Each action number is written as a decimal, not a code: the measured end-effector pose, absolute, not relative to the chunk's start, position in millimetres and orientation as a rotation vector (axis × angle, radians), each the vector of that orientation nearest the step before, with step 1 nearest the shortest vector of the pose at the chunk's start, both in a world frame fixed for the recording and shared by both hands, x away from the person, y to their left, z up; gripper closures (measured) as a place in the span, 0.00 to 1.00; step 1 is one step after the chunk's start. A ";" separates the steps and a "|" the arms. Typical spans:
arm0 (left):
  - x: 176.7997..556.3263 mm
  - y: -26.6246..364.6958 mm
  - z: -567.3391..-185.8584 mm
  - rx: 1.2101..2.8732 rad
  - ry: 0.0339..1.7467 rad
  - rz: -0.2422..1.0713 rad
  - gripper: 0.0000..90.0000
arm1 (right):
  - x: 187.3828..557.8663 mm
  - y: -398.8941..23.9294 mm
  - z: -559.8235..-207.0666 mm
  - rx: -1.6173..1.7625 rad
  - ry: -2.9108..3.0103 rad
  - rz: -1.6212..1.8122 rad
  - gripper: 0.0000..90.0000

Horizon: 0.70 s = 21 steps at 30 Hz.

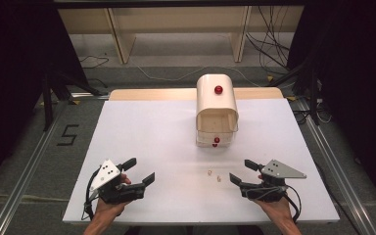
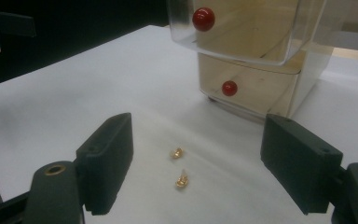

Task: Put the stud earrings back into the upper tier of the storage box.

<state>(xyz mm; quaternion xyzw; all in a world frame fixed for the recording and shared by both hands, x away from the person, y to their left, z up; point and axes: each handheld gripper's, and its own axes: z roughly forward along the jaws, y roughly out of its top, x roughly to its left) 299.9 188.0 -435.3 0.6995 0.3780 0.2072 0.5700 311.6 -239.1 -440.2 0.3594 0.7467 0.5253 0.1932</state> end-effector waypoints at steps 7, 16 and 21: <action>299.9 188.0 -435.4 1.642 0.888 0.487 0.17 | 311.2 -237.8 -439.4 1.004 2.098 1.473 0.30; 300.1 188.0 -435.7 1.643 0.890 0.487 0.17 | 312.1 -235.8 -437.9 0.996 2.114 1.459 0.32; 300.2 188.0 -435.8 1.641 0.891 0.485 0.17 | 315.4 -232.1 -435.5 0.999 2.134 1.462 0.33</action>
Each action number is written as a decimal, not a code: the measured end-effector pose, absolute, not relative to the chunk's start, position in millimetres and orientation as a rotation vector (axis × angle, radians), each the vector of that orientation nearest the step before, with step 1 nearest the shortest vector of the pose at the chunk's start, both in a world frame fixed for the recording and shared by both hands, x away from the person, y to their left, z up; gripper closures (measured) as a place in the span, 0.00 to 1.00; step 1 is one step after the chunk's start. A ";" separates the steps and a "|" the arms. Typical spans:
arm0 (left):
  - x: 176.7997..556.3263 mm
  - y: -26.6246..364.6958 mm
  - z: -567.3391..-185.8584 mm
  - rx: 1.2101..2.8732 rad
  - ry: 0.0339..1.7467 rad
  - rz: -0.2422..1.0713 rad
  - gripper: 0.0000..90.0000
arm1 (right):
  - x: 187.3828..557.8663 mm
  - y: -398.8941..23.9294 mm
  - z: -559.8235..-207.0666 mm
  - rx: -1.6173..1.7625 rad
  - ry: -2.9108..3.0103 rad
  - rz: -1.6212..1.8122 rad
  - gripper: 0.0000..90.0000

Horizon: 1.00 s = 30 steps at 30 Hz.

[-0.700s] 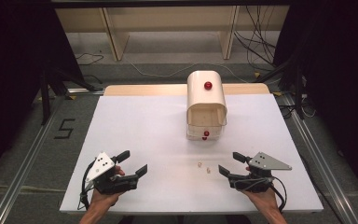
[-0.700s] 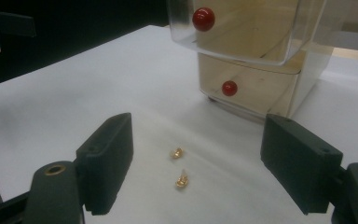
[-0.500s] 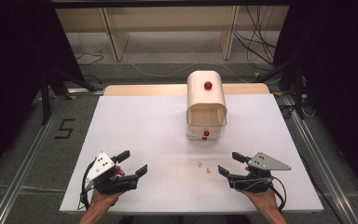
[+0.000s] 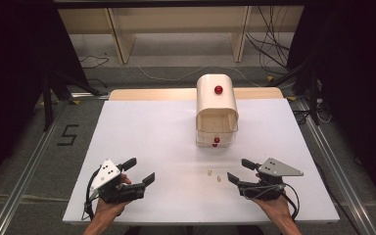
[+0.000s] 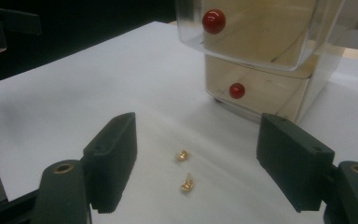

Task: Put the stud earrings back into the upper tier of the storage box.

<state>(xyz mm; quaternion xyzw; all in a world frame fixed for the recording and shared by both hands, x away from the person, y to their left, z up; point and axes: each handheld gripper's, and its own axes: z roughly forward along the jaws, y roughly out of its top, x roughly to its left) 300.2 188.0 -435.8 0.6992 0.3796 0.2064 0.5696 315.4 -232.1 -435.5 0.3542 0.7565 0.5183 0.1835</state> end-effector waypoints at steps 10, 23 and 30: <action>300.5 188.5 -435.7 1.638 0.893 0.482 0.17 | 326.4 -211.4 -439.3 0.997 2.287 1.376 0.37; 300.5 188.8 -435.5 1.633 0.895 0.482 0.17 | 350.4 -192.9 -457.8 1.058 2.442 1.150 0.49; 300.6 188.7 -435.5 1.634 0.894 0.482 0.17 | 359.3 -189.8 -464.3 1.091 2.496 1.078 0.55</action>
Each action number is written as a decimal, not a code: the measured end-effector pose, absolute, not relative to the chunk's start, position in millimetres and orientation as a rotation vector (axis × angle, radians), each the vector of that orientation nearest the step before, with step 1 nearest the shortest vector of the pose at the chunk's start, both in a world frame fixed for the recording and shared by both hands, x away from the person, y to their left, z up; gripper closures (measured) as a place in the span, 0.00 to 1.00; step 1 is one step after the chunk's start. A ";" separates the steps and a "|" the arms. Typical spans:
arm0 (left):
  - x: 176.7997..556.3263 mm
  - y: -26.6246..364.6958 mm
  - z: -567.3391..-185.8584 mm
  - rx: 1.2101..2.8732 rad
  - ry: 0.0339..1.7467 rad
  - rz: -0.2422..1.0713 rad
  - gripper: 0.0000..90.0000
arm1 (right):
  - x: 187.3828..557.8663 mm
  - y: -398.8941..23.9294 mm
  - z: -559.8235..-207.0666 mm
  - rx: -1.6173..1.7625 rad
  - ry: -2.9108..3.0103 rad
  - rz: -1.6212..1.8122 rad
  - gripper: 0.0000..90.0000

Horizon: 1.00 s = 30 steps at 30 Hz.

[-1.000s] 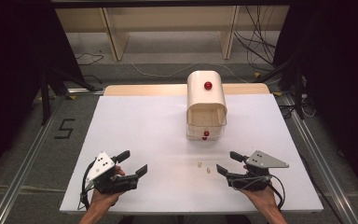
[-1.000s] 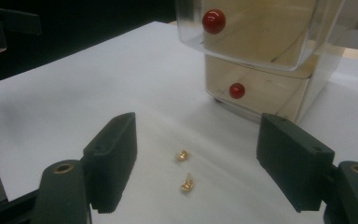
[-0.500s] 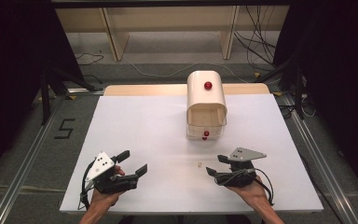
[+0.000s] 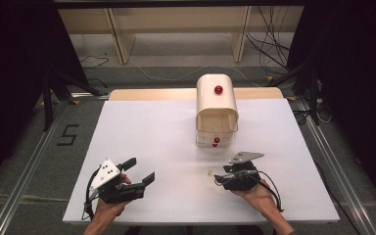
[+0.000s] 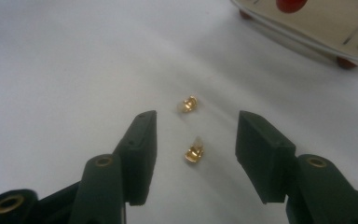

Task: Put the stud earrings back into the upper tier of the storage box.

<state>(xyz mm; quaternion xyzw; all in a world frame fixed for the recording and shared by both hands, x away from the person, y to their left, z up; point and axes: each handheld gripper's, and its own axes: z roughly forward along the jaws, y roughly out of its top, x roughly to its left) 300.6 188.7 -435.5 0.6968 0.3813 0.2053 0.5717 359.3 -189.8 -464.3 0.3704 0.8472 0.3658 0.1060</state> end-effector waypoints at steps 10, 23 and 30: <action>300.7 188.8 -435.4 1.632 0.894 0.482 0.17 | 369.4 -179.9 -475.0 1.080 2.568 0.954 0.68; 300.4 189.2 -434.8 1.626 0.895 0.486 0.17 | 367.9 -172.6 -479.5 1.021 2.593 0.880 0.90; 300.7 190.1 -434.6 1.623 0.898 0.487 0.17 | 367.6 -177.8 -472.7 1.041 2.573 0.948 0.91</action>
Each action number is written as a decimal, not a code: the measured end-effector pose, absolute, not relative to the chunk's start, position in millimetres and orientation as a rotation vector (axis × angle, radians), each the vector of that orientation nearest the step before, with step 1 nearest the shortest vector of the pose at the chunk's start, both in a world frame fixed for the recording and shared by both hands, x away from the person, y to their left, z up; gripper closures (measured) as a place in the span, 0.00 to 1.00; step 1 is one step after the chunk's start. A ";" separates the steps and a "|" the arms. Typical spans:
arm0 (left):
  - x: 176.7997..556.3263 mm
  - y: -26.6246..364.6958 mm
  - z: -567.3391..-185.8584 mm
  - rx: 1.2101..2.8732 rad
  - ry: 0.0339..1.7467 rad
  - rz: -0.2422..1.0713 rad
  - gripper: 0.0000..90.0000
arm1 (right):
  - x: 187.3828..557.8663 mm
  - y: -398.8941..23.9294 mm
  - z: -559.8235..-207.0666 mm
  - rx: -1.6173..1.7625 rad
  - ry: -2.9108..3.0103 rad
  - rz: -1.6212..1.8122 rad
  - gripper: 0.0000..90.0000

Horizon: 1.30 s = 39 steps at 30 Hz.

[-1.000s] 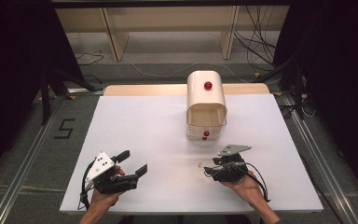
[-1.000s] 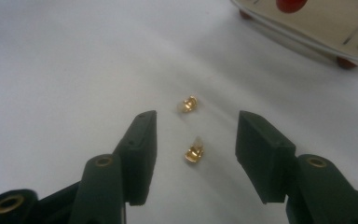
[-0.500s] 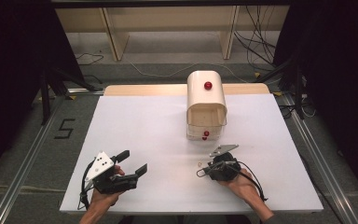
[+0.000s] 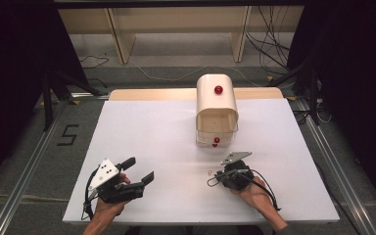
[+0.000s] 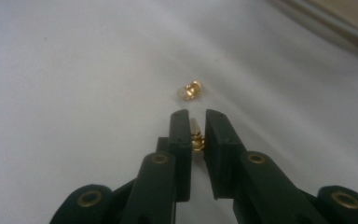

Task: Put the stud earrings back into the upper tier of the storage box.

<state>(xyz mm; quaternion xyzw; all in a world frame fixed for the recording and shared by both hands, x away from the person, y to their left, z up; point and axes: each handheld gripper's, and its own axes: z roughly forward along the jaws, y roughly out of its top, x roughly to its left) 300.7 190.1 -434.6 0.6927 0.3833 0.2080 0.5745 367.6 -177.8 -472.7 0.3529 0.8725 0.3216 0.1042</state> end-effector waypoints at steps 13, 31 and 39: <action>300.6 190.0 -435.0 1.623 0.902 0.487 0.17 | 354.1 -176.6 -432.7 0.959 2.491 1.206 0.91; 300.3 189.8 -434.8 1.622 0.901 0.490 0.17 | 355.1 -166.1 -385.2 0.866 2.406 1.330 0.91; 300.2 190.0 -434.6 1.622 0.900 0.489 0.17 | 362.3 -165.0 -372.9 0.863 2.366 1.355 0.91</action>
